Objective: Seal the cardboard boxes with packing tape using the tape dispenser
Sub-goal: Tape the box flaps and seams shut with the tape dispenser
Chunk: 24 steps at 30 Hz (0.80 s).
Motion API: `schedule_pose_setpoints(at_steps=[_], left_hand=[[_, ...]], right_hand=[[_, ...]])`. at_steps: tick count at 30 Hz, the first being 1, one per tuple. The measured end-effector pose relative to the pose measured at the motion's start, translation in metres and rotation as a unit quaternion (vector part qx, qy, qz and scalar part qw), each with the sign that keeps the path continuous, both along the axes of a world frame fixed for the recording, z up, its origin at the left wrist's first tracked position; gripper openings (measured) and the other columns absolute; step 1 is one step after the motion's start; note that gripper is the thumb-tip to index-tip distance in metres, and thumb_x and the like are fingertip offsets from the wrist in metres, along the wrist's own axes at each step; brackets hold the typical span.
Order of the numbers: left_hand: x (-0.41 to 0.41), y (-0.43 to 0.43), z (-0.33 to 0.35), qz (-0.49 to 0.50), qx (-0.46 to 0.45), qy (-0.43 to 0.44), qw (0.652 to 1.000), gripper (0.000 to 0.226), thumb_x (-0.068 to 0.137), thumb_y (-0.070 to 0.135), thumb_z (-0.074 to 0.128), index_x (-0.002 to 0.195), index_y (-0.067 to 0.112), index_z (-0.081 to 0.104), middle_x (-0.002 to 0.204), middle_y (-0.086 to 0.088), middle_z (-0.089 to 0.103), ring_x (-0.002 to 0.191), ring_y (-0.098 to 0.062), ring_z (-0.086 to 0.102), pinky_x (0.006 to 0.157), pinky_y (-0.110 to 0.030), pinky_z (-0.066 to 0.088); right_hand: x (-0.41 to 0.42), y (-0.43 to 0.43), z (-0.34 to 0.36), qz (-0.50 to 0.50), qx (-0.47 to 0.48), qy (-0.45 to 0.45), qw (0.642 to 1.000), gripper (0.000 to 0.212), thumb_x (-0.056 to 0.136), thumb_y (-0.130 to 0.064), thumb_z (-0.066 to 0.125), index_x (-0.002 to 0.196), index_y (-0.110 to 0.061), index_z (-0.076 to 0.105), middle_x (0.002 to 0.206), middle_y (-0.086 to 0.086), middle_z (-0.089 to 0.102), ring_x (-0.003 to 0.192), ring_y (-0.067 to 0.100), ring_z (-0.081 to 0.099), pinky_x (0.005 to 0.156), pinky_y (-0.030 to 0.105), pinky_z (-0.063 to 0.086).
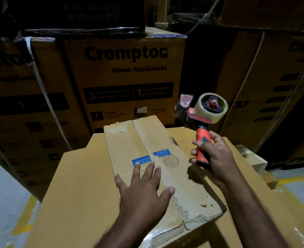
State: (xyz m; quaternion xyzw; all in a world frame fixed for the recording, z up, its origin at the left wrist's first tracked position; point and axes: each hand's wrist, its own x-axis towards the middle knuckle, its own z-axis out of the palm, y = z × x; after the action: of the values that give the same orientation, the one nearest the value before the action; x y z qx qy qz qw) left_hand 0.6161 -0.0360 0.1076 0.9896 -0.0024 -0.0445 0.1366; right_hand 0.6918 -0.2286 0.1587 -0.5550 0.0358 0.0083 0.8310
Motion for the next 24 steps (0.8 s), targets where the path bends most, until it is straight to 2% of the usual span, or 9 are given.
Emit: schedule_pose_setpoints(at_steps=[3,4,6,7,9,12,14,17,24], left_hand=[[0.015,0.012,0.012,0.066,-0.164,-0.036,0.984,0.057,0.093,0.068,0.039,0.139,0.039,0.057,0.152,0.022,0.046,0.151,-0.022,0.03,0.121,-0.061,0.015],[0.02,0.017,0.023,0.126,-0.306,-0.059,0.942,0.048,0.093,0.065,0.045,0.12,0.036,0.071,0.13,0.017,0.066,0.133,-0.021,0.053,0.114,-0.053,0.036],[0.034,0.029,0.044,0.214,-0.577,-0.055,0.786,0.04,0.1,0.052,0.053,0.095,0.022,0.079,0.094,0.004,0.077,0.097,-0.02,0.07,0.091,-0.041,0.054],[0.043,0.035,0.053,0.22,-0.659,-0.025,0.719,0.043,0.101,0.05,0.053,0.096,0.016,0.078,0.093,-0.002,0.077,0.092,-0.021,0.07,0.088,-0.041,0.056],[0.059,0.047,0.066,0.208,-0.728,0.046,0.652,0.058,0.102,0.056,0.047,0.121,0.006,0.069,0.114,-0.014,0.074,0.103,-0.028,0.071,0.097,-0.046,0.056],[0.078,0.059,0.079,0.188,-0.743,0.128,0.629,0.079,0.098,0.066,0.042,0.138,-0.001,0.055,0.131,-0.025,0.065,0.119,-0.042,0.064,0.104,-0.055,0.051],[0.089,0.066,0.082,0.177,-0.759,0.165,0.604,0.083,0.097,0.07,0.041,0.13,-0.003,0.061,0.119,-0.027,0.07,0.115,-0.043,0.066,0.105,-0.058,0.049],[0.103,0.072,0.083,0.186,-0.768,0.205,0.577,0.085,0.095,0.072,0.043,0.124,-0.005,0.063,0.115,-0.029,0.071,0.112,-0.046,0.066,0.102,-0.063,0.047],[0.125,0.07,0.082,0.235,-0.784,0.208,0.536,0.057,0.096,0.056,0.059,0.115,0.002,0.065,0.111,-0.022,0.074,0.101,-0.04,0.069,0.079,-0.06,0.051]], right_hand=[[-0.024,0.016,0.007,0.025,-0.049,-0.033,0.998,0.052,0.094,0.003,0.059,0.135,-0.022,0.042,0.11,0.022,0.066,0.068,0.026,0.065,0.052,0.034,0.055],[-0.031,0.024,0.004,0.025,-0.084,-0.043,0.995,0.052,0.094,0.002,0.061,0.134,-0.026,0.043,0.109,0.021,0.065,0.068,0.026,0.065,0.053,0.035,0.055],[-0.042,0.041,-0.007,0.02,-0.143,-0.061,0.988,0.054,0.094,-0.001,0.063,0.131,-0.034,0.043,0.107,0.018,0.062,0.068,0.025,0.065,0.057,0.037,0.056],[-0.046,0.048,-0.014,0.016,-0.172,-0.07,0.983,0.055,0.094,-0.002,0.064,0.13,-0.039,0.043,0.106,0.017,0.06,0.068,0.025,0.066,0.059,0.04,0.057],[-0.049,0.055,-0.025,-0.001,-0.245,-0.098,0.965,0.057,0.093,-0.006,0.065,0.127,-0.046,0.042,0.104,0.008,0.059,0.07,0.027,0.066,0.062,0.047,0.059],[-0.048,0.055,-0.036,-0.011,-0.349,-0.137,0.927,0.058,0.092,-0.016,0.068,0.13,-0.049,0.039,0.114,-0.013,0.056,0.083,0.018,0.065,0.071,0.042,0.06],[-0.047,0.055,-0.039,-0.007,-0.405,-0.164,0.9,0.06,0.092,-0.02,0.069,0.135,-0.047,0.037,0.124,-0.013,0.056,0.098,0.007,0.062,0.08,0.03,0.055],[-0.044,0.057,-0.04,-0.017,-0.444,-0.185,0.877,0.062,0.093,-0.022,0.068,0.141,-0.042,0.035,0.133,-0.009,0.054,0.113,0.015,0.058,0.089,0.033,0.053],[-0.032,0.076,-0.03,-0.052,-0.489,-0.21,0.845,0.063,0.094,-0.023,0.067,0.148,-0.028,0.036,0.131,-0.014,0.046,0.116,0.016,0.053,0.087,0.032,0.05]])
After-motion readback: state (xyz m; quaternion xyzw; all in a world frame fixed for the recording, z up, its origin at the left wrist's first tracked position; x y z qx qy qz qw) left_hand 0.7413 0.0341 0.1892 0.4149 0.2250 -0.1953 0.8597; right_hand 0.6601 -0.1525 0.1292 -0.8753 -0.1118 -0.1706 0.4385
